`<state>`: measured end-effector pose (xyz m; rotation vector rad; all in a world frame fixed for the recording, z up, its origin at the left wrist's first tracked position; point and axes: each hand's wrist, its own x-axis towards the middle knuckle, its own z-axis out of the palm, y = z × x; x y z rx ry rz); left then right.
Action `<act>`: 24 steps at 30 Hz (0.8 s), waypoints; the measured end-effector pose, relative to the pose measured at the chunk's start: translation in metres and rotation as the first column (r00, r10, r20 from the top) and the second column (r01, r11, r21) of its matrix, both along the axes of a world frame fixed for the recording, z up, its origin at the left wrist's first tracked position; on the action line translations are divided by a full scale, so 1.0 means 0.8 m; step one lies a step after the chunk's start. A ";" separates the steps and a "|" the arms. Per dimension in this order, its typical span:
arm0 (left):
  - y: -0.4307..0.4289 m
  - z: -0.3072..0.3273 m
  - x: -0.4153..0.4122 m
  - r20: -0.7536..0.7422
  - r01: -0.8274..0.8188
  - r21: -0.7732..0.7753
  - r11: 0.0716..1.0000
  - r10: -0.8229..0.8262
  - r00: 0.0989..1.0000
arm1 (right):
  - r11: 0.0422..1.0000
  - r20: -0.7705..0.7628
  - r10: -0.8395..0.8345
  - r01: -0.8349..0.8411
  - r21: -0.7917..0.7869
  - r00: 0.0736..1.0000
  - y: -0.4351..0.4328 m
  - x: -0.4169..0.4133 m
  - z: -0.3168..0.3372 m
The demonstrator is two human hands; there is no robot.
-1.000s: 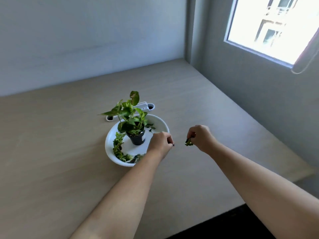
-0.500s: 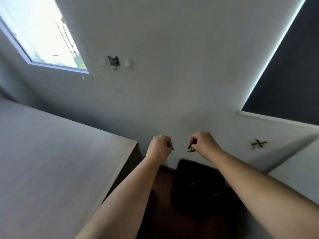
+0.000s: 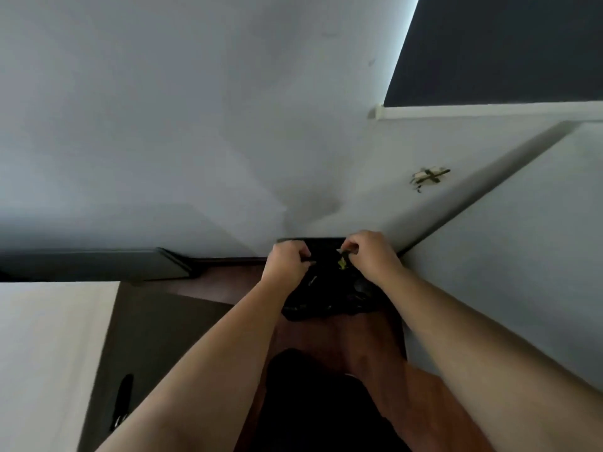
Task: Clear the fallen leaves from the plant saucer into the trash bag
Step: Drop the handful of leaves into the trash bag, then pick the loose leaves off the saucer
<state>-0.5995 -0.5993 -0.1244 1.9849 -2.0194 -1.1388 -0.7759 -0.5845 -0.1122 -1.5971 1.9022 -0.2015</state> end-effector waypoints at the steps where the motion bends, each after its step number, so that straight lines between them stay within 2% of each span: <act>1: -0.006 -0.008 -0.001 0.006 0.025 0.003 1.000 -0.025 1.000 | 1.000 -0.002 -0.006 0.006 0.013 1.000 -0.003 -0.001 -0.009; 7: -0.021 -0.023 0.009 0.075 0.089 0.039 0.995 -0.092 0.993 | 0.995 0.025 -0.065 0.063 0.072 0.998 -0.004 -0.007 -0.030; 14: -0.013 0.051 0.036 0.086 -0.009 -0.046 0.999 0.013 0.996 | 0.999 0.044 0.001 0.000 -0.039 0.999 -0.018 0.010 0.040; 19: 0.028 0.133 0.085 0.106 -0.129 -0.188 0.974 0.151 0.983 | 0.976 0.081 0.185 -0.173 -0.131 0.979 -0.021 0.076 0.112; 24: 0.126 0.204 0.194 0.137 -0.336 -0.311 0.889 0.392 0.910 | 0.848 0.065 0.492 -0.462 -0.260 0.868 0.009 0.209 0.184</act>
